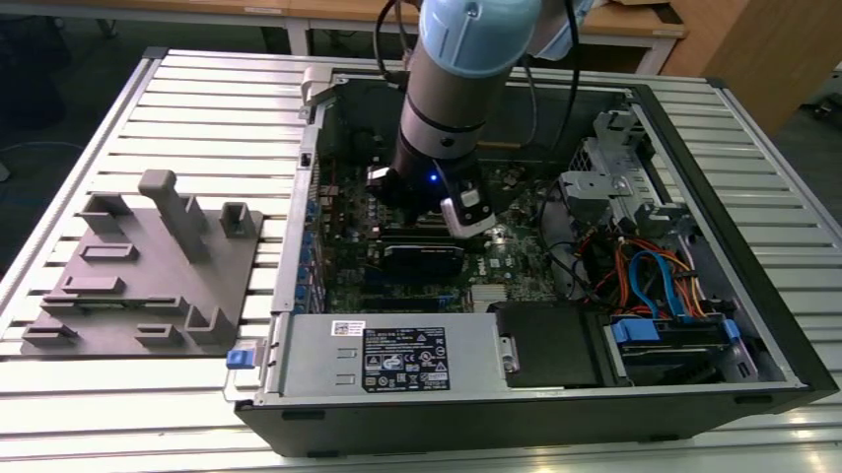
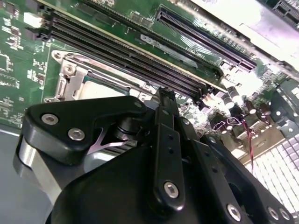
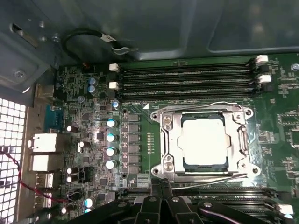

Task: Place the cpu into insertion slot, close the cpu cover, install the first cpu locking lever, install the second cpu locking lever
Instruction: 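Install the second cpu locking lever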

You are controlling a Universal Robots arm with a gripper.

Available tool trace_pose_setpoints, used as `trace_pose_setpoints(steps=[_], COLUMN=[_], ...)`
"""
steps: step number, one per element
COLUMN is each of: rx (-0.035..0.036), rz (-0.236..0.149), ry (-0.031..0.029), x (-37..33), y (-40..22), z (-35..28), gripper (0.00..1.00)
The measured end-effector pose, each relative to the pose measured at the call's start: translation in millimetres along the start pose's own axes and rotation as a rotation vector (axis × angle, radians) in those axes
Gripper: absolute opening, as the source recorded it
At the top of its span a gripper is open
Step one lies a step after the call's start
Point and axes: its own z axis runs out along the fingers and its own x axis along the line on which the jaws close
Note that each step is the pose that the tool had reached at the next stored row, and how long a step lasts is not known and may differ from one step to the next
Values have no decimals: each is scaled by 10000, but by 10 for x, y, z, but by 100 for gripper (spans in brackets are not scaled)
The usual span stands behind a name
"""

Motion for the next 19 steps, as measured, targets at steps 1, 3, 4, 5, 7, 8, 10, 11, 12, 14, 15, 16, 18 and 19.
trace_pose_setpoints(steps=[1, 3, 4, 5, 7, 8, 10, 11, 12, 14, 15, 16, 18, 19], rx=[-31, -69, -86, -107, -148, -160, -195, -207, -222, -245, -248, -253, -267, -275], rz=[-4, -9, -12, -15, -17, -18, -22, -25, -30, -36, -37, -38, -39, -40], ry=[2, 5, 6, 7, 9, 9, 11, 13, 15, 10, 8, 5, 3, 1], x=[4, 8, 8, 8, 8, 9, 18, 23, 25, 27, 28, 28, 28, 28], y=[-3, -9, -12, -15, -18, -19, -20, -20, -21, -22, -22, -22, -23, -23], z=[14, 45, 58, 68, 84, 88, 94, 96, 96, 101, 103, 105, 106, 107], gripper=[10, 10, 10, 10, 10, 10, 10, 10, 10, 10, 10, 10, 10, 10])
